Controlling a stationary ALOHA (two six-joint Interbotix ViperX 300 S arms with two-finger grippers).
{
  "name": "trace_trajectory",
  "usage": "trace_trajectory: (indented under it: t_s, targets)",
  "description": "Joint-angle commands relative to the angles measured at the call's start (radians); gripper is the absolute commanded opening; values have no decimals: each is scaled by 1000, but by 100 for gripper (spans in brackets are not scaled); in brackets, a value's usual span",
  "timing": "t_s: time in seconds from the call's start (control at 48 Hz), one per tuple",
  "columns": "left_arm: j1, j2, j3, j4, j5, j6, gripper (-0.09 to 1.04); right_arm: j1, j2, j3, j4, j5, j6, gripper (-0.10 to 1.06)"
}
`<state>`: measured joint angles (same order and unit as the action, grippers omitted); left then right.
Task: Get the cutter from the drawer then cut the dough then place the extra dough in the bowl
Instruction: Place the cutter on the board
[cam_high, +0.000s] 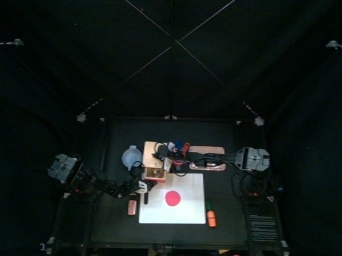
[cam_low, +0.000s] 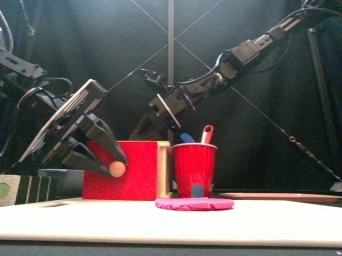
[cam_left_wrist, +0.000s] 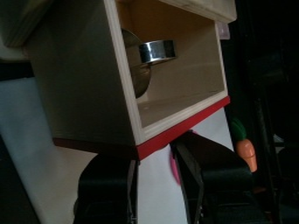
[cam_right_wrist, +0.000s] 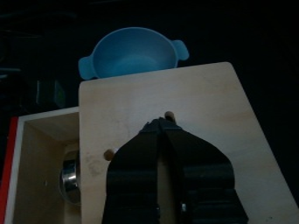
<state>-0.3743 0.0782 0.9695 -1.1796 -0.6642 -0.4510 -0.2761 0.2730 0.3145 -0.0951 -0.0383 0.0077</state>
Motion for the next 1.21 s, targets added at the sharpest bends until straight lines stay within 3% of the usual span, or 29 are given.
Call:
trace_trajectory:
  t_s: [0.021, 0.646, 1.042, 1.208]
  targets:
    - [-28, -18, 0, 8, 23, 9, 58, -11, -17, -14, 0, 2, 2, 4]
    - [-20, -29, 8, 15, 23, 11, 62, -18, -12, -18, 0, 2, 2, 4]
    - [-18, -31, -2, 21, 3, 41, 83, -18, -12, -18, 0, 2, 2, 4]
    - [-28, -52, 3, 21, 12, 66, 85, -18, -12, -18, 0, 2, 2, 4]
